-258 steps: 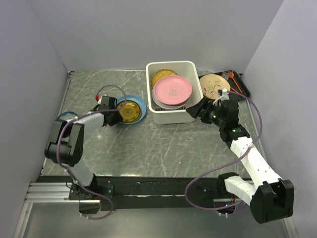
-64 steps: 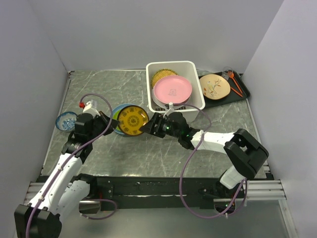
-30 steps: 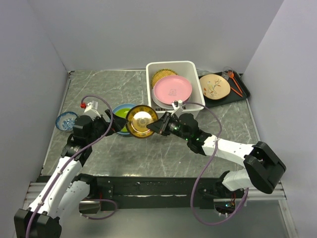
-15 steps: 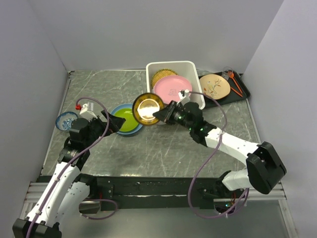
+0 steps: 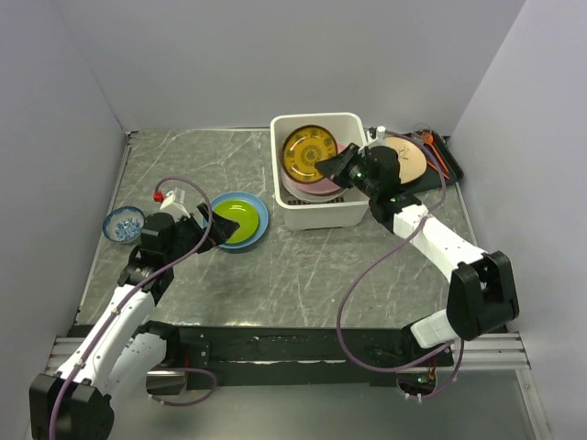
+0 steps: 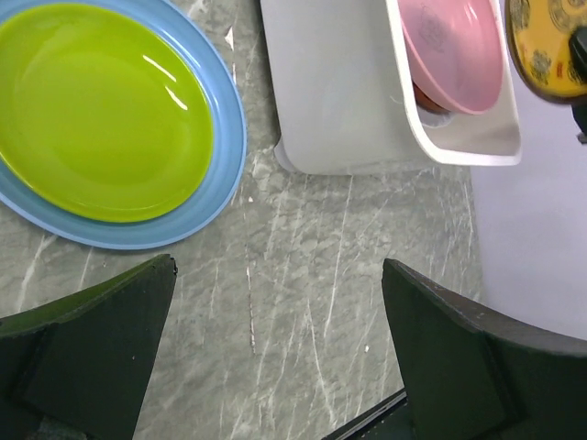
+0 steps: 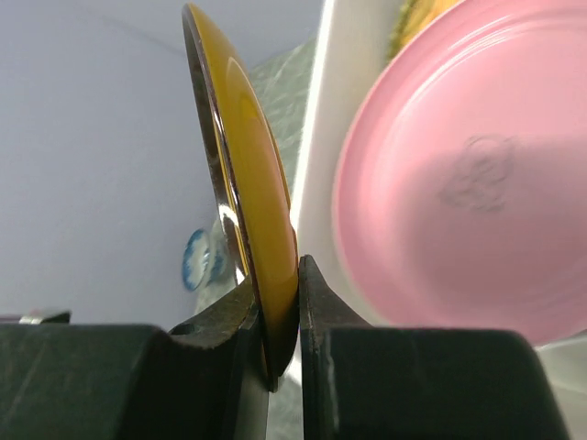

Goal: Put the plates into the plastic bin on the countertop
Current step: Place the plate in the plastic bin.

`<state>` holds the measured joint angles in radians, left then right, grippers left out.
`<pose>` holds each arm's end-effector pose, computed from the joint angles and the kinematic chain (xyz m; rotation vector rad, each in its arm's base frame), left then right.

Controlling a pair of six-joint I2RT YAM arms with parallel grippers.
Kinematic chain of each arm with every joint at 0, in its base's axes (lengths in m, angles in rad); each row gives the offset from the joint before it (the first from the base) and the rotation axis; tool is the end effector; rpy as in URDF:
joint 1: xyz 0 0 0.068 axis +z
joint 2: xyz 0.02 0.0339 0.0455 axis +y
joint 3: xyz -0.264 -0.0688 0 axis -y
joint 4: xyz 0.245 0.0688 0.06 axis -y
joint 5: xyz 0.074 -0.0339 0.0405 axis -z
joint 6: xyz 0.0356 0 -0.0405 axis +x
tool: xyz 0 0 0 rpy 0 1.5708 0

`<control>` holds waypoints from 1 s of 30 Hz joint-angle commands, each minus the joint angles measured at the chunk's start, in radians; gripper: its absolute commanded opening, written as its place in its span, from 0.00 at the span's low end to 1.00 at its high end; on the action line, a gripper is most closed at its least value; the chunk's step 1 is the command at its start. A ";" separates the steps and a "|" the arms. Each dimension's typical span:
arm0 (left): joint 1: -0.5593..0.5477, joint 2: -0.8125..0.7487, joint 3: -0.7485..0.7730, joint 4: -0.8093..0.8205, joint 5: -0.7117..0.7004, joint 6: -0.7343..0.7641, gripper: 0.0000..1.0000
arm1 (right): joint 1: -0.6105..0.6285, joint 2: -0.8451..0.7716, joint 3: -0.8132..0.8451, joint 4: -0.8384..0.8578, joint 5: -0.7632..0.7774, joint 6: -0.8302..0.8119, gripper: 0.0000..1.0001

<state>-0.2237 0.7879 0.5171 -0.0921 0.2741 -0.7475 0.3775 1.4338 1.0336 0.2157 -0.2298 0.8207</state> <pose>0.1803 -0.0509 0.2545 -0.3374 2.0015 -0.8971 0.3129 0.1328 0.3149 0.2360 1.8626 1.0535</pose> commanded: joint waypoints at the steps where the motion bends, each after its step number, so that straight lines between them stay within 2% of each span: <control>1: 0.003 0.011 -0.005 0.068 0.024 0.002 0.99 | -0.037 0.072 0.089 -0.041 -0.013 -0.031 0.00; 9: 0.003 -0.016 -0.022 0.043 -0.035 -0.007 0.99 | -0.063 0.155 0.120 -0.082 0.000 -0.032 0.00; 12: 0.003 -0.010 -0.012 0.022 -0.073 -0.006 0.99 | -0.069 0.175 0.134 -0.095 -0.002 -0.041 0.04; 17: 0.003 0.033 -0.009 0.020 -0.144 -0.015 0.99 | -0.078 0.174 0.143 -0.121 0.026 -0.061 0.18; 18: 0.003 0.045 -0.005 0.012 -0.154 -0.021 0.99 | -0.078 0.166 0.141 -0.127 0.030 -0.061 0.25; 19: 0.003 0.078 0.010 0.003 -0.167 -0.026 0.99 | -0.080 0.159 0.135 -0.131 0.041 -0.064 0.36; 21: 0.003 0.109 0.023 0.000 -0.185 -0.026 0.99 | -0.083 0.128 0.126 -0.133 0.055 -0.071 0.45; 22: 0.003 0.138 0.035 0.002 -0.193 -0.027 0.99 | -0.083 0.116 0.117 -0.137 0.072 -0.072 0.53; 24: 0.003 0.180 0.061 0.006 -0.222 -0.021 0.99 | -0.083 0.079 0.112 -0.145 0.089 -0.081 0.64; 30: 0.003 0.309 0.141 -0.011 -0.271 0.005 0.99 | -0.084 -0.030 0.091 -0.182 0.144 -0.106 0.82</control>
<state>-0.2237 1.0286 0.5640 -0.1169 0.0532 -0.7639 0.3012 1.5173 1.1160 0.0307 -0.1463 0.7483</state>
